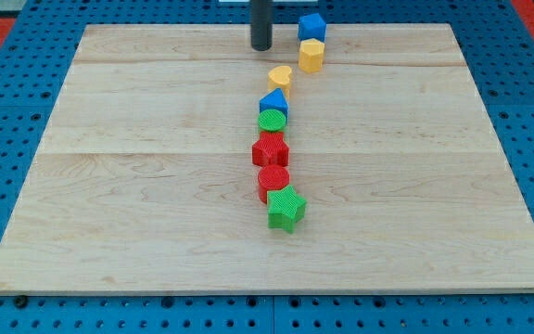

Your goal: Push the yellow hexagon left a bit

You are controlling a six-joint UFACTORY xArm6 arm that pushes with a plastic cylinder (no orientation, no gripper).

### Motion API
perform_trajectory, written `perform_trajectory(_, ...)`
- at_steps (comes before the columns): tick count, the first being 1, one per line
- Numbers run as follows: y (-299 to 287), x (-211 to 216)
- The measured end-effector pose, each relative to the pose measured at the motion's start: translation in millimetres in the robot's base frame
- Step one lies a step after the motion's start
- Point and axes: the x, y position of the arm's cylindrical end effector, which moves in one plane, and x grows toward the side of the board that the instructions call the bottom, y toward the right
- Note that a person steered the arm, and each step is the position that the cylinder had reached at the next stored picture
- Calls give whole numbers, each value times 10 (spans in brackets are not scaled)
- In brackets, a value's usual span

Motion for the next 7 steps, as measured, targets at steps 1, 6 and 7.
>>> perform_trajectory(1,-92,302)
perform_trajectory(6,2252,379)
perform_trajectory(7,2692,331)
